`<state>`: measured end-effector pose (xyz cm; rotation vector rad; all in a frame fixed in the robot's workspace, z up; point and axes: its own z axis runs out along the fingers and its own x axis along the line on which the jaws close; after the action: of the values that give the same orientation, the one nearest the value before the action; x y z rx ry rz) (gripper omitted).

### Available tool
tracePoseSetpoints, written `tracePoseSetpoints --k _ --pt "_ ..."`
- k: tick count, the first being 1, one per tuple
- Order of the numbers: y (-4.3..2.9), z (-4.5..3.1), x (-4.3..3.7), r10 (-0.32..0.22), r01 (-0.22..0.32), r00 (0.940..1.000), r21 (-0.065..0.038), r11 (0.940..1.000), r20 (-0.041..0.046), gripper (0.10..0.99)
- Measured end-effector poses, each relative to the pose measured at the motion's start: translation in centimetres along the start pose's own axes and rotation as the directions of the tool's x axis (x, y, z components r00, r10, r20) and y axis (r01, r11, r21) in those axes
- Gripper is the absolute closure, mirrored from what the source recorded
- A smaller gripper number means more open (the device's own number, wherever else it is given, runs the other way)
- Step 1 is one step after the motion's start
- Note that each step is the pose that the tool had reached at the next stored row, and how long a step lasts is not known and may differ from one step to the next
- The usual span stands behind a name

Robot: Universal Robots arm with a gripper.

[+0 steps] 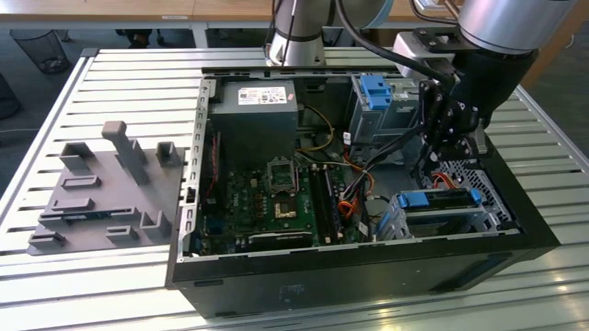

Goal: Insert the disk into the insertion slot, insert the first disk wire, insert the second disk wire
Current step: 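Insert the second disk wire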

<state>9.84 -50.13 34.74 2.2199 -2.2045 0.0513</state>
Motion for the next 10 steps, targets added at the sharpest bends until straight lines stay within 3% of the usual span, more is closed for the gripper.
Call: tracePoseSetpoints --k 4,8,10 --pt "-0.04 0.02 0.02 0.0 0.0 1.0 0.0 1.0 0.0023 0.937" --pt "-0.05 0.03 0.2 0.001 -0.001 0.9986 0.0 1.0 0.0524 0.937" --pt "-0.05 0.02 0.35 0.001 -0.001 0.998 0.0 1.0 0.0633 0.937"
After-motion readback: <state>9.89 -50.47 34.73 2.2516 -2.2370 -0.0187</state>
